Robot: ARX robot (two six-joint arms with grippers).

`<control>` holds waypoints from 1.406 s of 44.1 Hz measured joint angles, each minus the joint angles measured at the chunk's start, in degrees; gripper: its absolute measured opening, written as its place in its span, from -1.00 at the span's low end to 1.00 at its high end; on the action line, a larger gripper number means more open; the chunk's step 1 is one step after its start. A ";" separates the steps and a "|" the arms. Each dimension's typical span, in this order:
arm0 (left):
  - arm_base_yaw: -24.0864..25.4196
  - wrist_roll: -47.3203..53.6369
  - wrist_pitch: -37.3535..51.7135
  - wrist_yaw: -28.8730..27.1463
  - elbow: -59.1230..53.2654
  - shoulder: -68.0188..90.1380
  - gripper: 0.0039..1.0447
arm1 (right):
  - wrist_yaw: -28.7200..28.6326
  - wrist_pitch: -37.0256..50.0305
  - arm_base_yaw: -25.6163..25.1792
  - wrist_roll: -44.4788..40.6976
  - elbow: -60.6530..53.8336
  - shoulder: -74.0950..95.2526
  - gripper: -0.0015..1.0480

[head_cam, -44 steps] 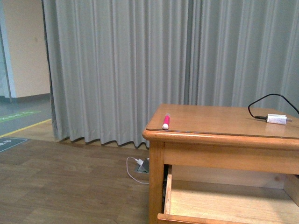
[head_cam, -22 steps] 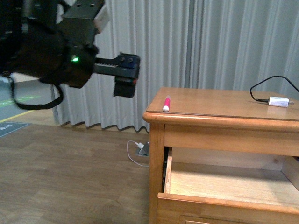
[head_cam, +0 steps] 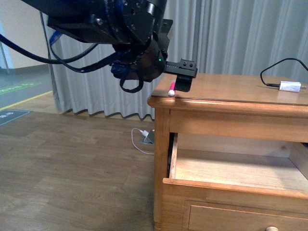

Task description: Place pink marker in drawer with both arms

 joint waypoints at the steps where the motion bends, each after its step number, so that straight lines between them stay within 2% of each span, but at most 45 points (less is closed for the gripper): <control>1: -0.24 0.00 -0.92 -0.50 1.81 1.29 0.89 | 0.00 0.00 0.00 0.00 0.00 0.00 0.84; 13: -1.27 -0.66 -6.49 -1.68 13.70 9.57 0.89 | 0.00 0.00 0.00 0.00 0.00 0.00 0.84; 21: -1.27 -0.57 -8.57 -1.64 17.20 11.45 0.88 | 0.00 0.00 0.00 0.00 0.00 0.00 0.84; 29: -1.49 0.57 -10.45 -1.81 18.12 11.69 0.31 | 0.00 0.00 0.00 0.00 0.00 0.00 0.84; 34: -1.57 0.85 -10.78 -2.32 18.14 11.69 0.04 | 0.00 0.00 0.00 0.00 0.00 0.00 0.84; 42: -1.42 1.88 -10.05 -2.54 17.33 11.67 -0.55 | 0.00 0.00 0.00 0.00 0.00 0.00 0.84; 45: -1.20 2.27 -8.87 -2.21 15.82 10.84 -0.70 | 0.00 0.00 0.00 0.00 0.00 0.00 0.84; 47: -1.16 2.80 -8.02 -1.84 14.49 10.10 -0.73 | 0.00 0.00 0.00 0.00 0.00 0.00 0.84; 52: -0.76 4.57 -3.76 1.97 8.50 6.75 -0.73 | 0.00 0.00 0.00 0.00 0.00 0.00 0.84; 58: 0.02 9.88 4.33 14.25 -7.32 -4.90 -0.73 | 0.00 0.00 0.00 0.00 0.00 0.00 0.84; 60: 0.33 11.23 5.09 16.98 -10.71 -8.57 -0.73 | 0.00 0.00 0.00 0.00 0.00 0.00 0.84; 62: 0.81 13.35 5.51 22.49 -15.28 -14.36 -0.73 | 0.00 0.00 0.00 0.00 0.00 0.00 0.84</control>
